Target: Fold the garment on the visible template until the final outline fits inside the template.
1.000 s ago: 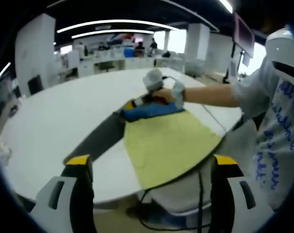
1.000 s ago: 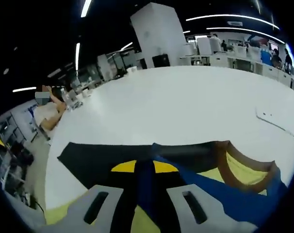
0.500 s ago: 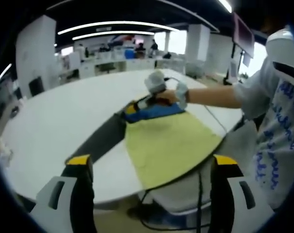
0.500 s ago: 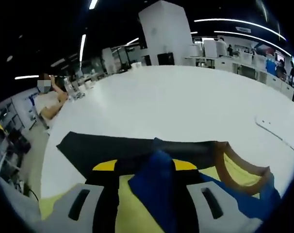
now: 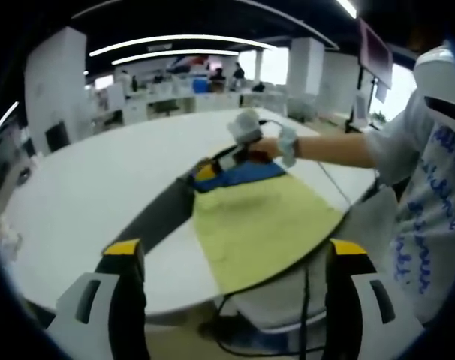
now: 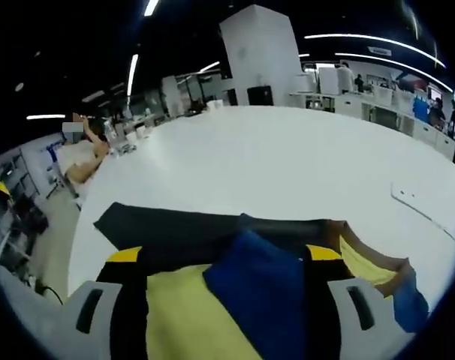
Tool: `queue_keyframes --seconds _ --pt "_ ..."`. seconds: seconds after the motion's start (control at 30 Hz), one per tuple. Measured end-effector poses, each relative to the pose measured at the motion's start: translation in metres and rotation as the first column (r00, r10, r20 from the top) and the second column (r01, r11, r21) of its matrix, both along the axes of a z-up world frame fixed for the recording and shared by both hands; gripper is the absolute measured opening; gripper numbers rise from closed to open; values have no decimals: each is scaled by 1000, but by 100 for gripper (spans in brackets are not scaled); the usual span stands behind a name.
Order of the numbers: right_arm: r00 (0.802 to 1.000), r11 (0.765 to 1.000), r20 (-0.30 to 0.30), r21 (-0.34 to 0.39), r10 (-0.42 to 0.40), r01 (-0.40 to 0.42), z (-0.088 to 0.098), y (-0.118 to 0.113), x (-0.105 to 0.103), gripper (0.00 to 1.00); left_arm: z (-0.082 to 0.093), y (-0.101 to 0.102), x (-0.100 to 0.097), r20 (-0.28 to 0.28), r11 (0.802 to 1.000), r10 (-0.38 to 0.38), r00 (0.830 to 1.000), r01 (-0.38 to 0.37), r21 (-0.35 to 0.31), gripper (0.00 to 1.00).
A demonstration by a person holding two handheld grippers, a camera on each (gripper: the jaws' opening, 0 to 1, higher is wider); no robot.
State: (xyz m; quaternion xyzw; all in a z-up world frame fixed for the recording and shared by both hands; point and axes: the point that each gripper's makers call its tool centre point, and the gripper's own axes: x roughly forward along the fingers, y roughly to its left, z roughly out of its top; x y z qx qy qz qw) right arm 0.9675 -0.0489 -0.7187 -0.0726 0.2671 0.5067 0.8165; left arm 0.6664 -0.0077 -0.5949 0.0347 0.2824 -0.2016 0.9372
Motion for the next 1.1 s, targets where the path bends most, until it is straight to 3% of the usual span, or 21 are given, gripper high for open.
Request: queue_keyframes --seconds 0.17,0.77,0.8,0.9,1.1 --pt "1000 1000 -12 7 -5 6 2 -7 -4 100 3 -2 0 10 1000 -3 1000 3 1 97" --pt "996 996 55 -58 67 -64 16 -30 -25 100 6 -3 -3 21 1000 2 1000 -2 6 97" --pt "995 995 62 -67 75 -71 19 -33 -33 100 6 -4 -3 21 1000 1 1000 -2 5 97" --pt "991 994 101 -72 83 -76 26 -38 -29 100 7 -4 -2 23 1000 -1 1000 0 6 97" --pt "987 992 125 -84 104 -94 42 -52 -38 100 7 -5 -2 21 1000 -2 1000 2 8 97"
